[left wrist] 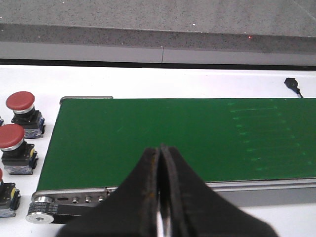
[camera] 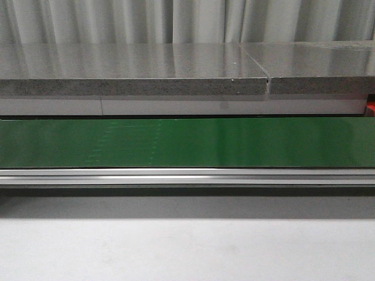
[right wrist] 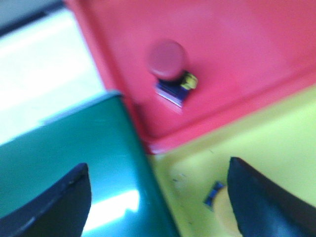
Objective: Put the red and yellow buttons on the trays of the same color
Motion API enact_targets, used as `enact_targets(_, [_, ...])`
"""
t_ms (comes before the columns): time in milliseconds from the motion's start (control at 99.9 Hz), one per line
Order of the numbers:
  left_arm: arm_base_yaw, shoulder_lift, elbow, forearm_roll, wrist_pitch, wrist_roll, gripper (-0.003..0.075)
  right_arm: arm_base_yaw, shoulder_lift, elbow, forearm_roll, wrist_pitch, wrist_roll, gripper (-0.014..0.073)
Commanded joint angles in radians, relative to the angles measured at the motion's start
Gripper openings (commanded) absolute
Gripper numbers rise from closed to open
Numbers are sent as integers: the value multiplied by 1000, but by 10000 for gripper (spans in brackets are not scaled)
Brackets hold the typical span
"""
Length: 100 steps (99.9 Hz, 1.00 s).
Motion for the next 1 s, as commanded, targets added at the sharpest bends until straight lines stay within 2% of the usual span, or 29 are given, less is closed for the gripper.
enact_targets(0, [-9, 3, -30, -11, -77, -2, -19, 56, -103, -22, 9, -50, -44, 572])
enact_targets(160, [-9, 3, -30, -11, -77, -2, -19, 171, -254, 16, 9, -69, -103, 573])
enact_targets(410, [-9, 3, -30, -11, -77, -2, -19, 304, -497, 170, 9, -66, -164, 573])
enact_targets(691, [-9, 3, -30, -11, -77, -2, -19, 332, -724, 329, 8, 15, -164, 561])
enact_targets(791, [-9, 3, -30, -11, -77, -2, -19, 332, -773, 358, 8, 19, -164, 458])
enact_targets(991, [-9, 3, -30, -11, -77, -2, -19, 332, -808, 366, 8, 23, -164, 37])
